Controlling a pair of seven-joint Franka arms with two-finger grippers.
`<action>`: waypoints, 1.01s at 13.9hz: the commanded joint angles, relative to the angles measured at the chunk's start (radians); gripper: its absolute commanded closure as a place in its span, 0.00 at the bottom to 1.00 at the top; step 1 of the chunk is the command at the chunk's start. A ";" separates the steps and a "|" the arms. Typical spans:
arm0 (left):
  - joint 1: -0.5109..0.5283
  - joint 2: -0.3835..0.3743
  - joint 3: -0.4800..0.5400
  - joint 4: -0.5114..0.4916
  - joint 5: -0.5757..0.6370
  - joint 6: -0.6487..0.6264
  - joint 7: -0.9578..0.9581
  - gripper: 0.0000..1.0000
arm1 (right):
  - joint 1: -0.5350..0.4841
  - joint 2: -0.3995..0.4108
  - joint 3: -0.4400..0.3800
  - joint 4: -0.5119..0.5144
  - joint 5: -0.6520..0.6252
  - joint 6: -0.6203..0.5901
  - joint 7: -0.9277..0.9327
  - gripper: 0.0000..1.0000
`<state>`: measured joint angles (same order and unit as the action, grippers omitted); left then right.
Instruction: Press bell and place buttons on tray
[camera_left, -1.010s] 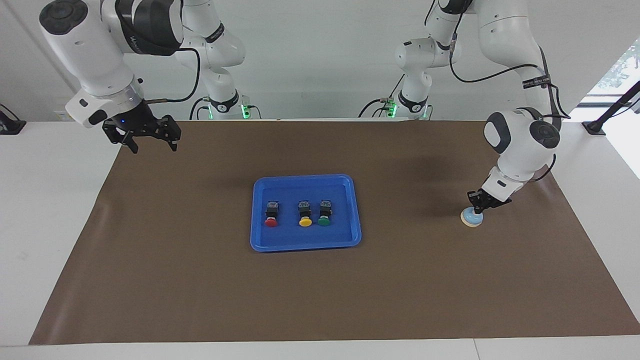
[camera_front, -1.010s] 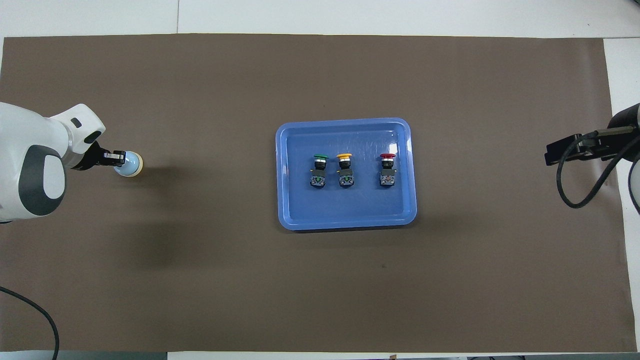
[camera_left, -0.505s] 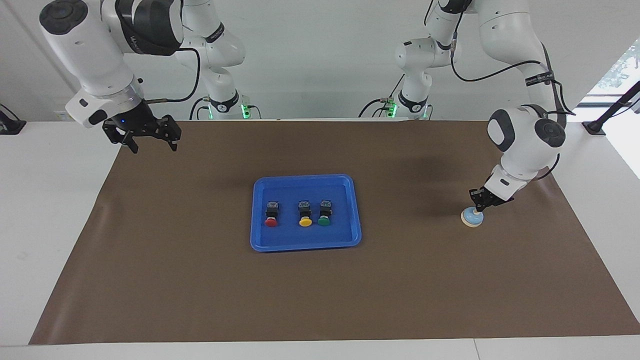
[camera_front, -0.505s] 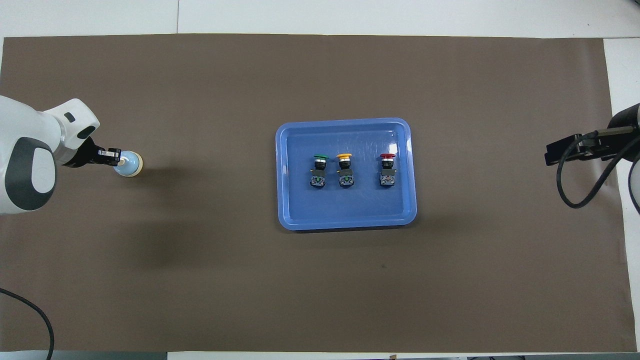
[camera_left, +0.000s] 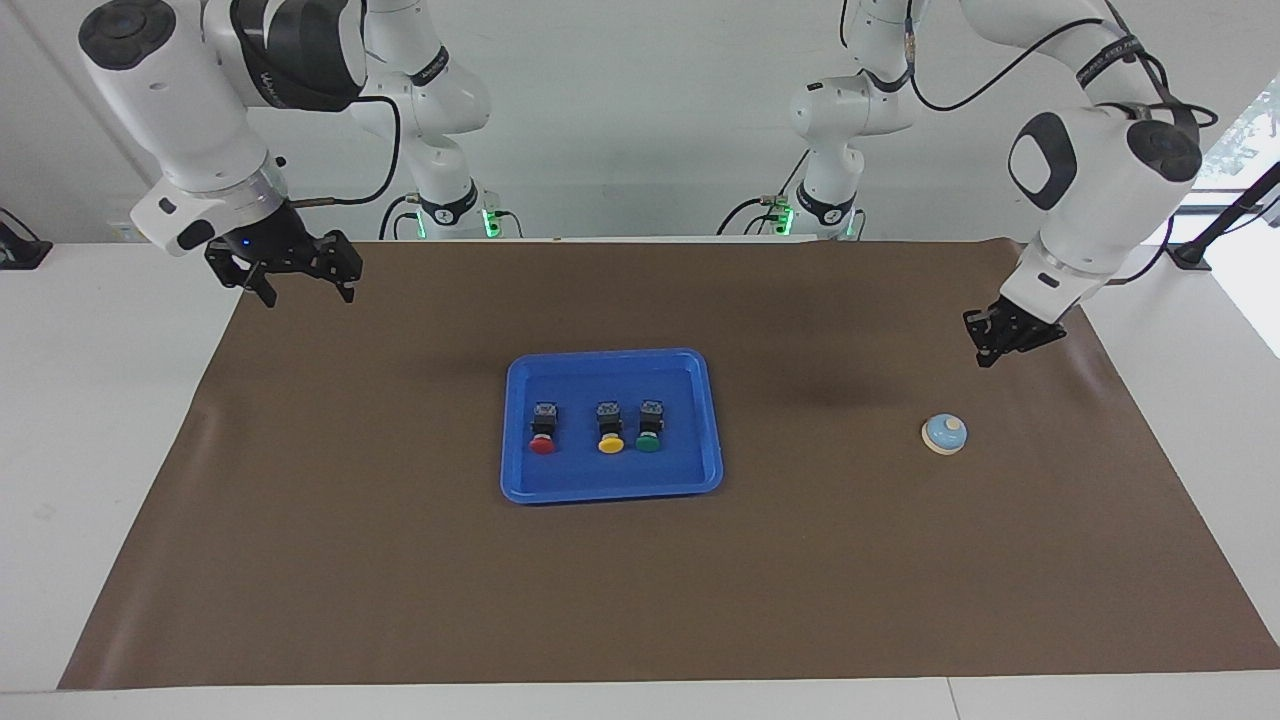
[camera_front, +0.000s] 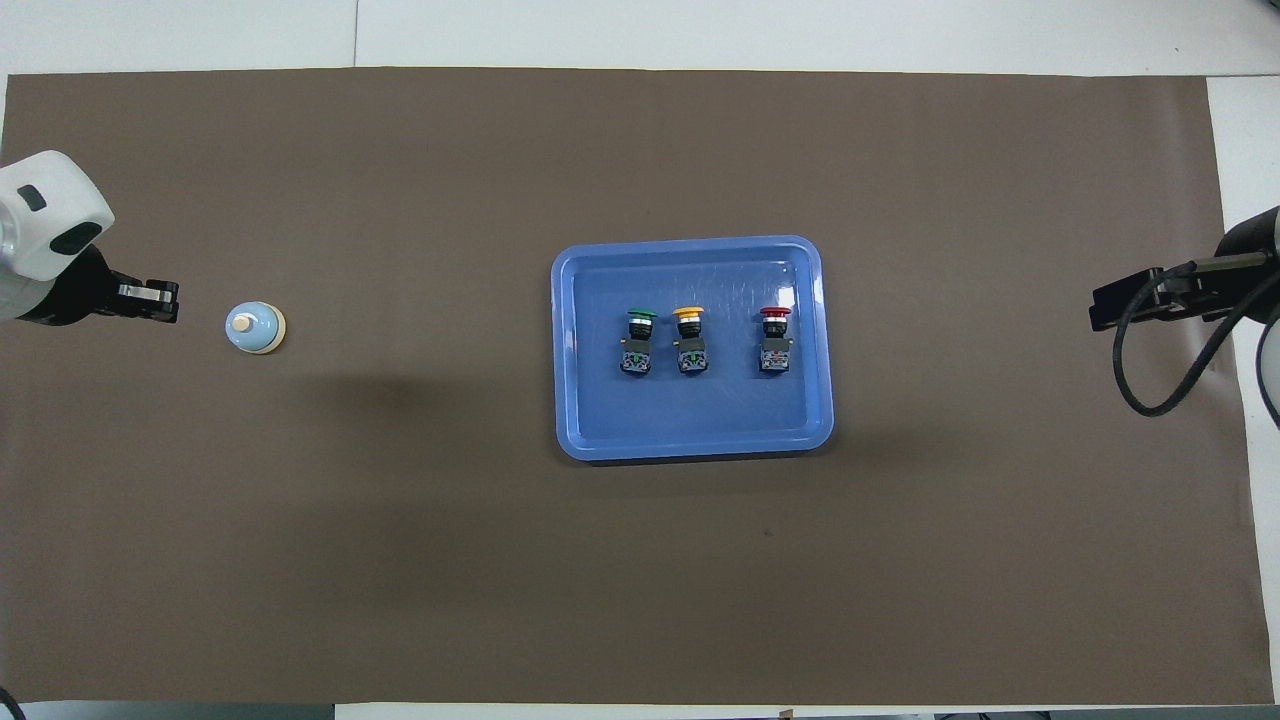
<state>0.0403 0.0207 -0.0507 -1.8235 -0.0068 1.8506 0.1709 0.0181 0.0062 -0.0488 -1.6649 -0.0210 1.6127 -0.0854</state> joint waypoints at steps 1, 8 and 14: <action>-0.028 -0.062 0.000 0.070 0.007 -0.143 -0.027 1.00 | -0.014 -0.011 0.009 -0.006 -0.004 -0.011 -0.011 0.00; -0.033 -0.051 -0.006 0.294 -0.056 -0.393 -0.098 0.13 | -0.014 -0.011 0.009 -0.006 -0.004 -0.011 -0.011 0.00; -0.037 -0.082 -0.011 0.216 -0.051 -0.344 -0.106 0.00 | -0.014 -0.011 0.009 -0.006 -0.004 -0.011 -0.011 0.00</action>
<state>0.0131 -0.0484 -0.0638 -1.5783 -0.0446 1.4923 0.0807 0.0181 0.0062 -0.0488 -1.6649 -0.0210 1.6127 -0.0854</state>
